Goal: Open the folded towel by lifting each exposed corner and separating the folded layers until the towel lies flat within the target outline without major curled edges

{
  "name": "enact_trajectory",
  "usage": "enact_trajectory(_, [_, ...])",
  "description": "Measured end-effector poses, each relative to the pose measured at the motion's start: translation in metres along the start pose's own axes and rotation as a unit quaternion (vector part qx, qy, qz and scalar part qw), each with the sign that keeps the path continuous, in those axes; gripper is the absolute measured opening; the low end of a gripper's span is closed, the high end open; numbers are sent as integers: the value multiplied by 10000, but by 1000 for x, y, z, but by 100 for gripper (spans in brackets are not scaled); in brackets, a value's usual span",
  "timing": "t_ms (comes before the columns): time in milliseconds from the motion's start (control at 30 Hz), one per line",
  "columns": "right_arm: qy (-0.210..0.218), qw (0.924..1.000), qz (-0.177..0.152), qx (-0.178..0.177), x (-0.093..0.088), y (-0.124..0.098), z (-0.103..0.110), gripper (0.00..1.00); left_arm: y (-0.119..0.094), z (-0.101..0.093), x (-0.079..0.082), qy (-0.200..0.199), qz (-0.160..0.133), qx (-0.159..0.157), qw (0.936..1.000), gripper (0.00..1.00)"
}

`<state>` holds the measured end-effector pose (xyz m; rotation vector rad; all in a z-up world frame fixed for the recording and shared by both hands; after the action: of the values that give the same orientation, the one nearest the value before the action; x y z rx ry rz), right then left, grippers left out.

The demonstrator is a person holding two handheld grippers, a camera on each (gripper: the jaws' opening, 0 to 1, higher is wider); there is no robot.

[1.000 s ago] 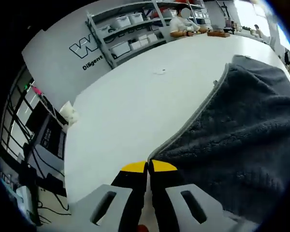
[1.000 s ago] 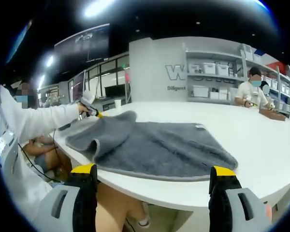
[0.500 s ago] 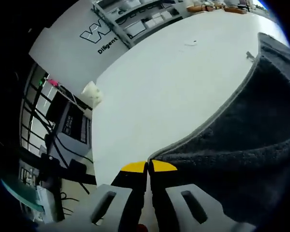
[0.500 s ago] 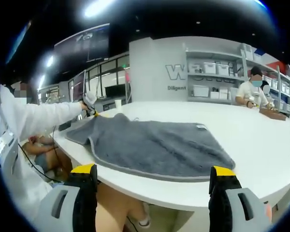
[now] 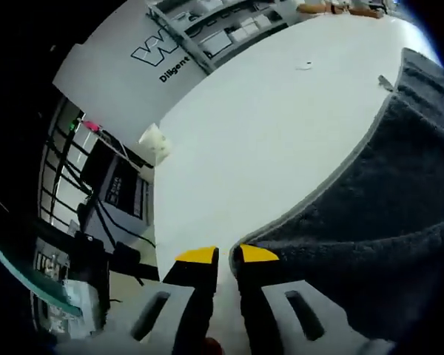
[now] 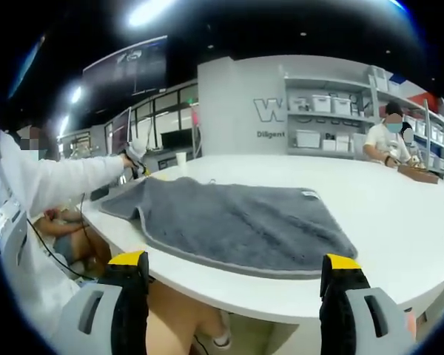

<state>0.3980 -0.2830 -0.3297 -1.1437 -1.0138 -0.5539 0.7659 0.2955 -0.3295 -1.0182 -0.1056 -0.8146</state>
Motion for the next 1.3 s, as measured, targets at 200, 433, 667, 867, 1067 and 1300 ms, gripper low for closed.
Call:
enact_trajectory(200, [-18, 10000, -8, -6, 1, -1, 2, 97, -61, -9, 11, -539, -1552, -430, 9855, 23])
enact_trajectory(433, [-73, 9999, -61, -46, 4, -5, 5, 96, -136, -42, -25, -1079, -2658, -1508, 9460, 39])
enact_trajectory(667, [-135, 9999, -50, -13, 5, -2, 13, 97, -192, -75, -71, -1537, -3144, -2453, 9041, 65])
enact_trajectory(867, [-172, 9998, -35, -27, 9, 0, 16, 97, -215, -94, -108, -1831, -3274, -2717, 8863, 76])
enact_trajectory(1067, [-168, 9998, -35, -106, 12, 1, 15, 97, -217, -117, -138, -1821, -2928, -2905, 8926, 89])
enact_trajectory(1300, [-258, 9997, -16, -33, 20, 4, 21, 97, -214, -137, -164, -1825, -2551, -3288, 8908, 96])
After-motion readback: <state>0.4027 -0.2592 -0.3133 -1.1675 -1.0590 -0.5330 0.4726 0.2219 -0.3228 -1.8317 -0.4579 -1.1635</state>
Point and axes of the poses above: the point that each gripper's makers call its tool centre point, and the gripper's own axes: y roughly forward along the fingers, z roughly to its left, x roughly out of its top, the point moved 7 cm from there along -y, roughly backward along the fingers, and after that the axes turned 11 degrees about z, right-handed, at the moved point
